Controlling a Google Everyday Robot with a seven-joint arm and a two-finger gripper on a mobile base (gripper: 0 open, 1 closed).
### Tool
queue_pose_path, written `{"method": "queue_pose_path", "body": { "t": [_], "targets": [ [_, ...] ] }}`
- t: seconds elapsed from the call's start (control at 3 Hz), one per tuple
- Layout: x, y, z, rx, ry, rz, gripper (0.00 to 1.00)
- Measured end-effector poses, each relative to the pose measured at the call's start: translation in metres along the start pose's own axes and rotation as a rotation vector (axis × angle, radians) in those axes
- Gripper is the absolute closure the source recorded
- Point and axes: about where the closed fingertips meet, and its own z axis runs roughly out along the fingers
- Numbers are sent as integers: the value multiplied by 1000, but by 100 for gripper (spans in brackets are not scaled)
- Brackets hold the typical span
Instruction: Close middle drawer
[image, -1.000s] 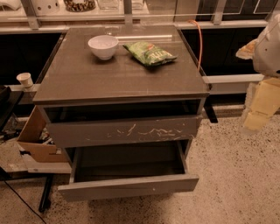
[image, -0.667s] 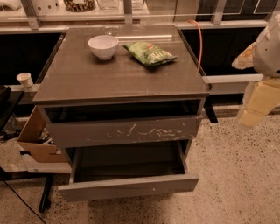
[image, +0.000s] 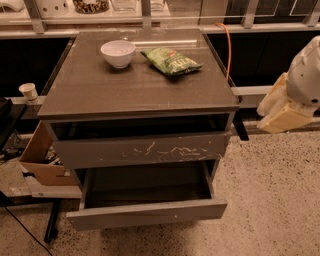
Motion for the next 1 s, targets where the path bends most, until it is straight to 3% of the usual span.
{"method": "queue_pose_path", "body": {
  "t": [0.33,0.67,1.0],
  "targets": [
    [3,20,39,-43,-42,11,89],
    [5,60,102,-123,-71,15,100],
    [14,97,152,-194,-64,14,100]
  ]
}}
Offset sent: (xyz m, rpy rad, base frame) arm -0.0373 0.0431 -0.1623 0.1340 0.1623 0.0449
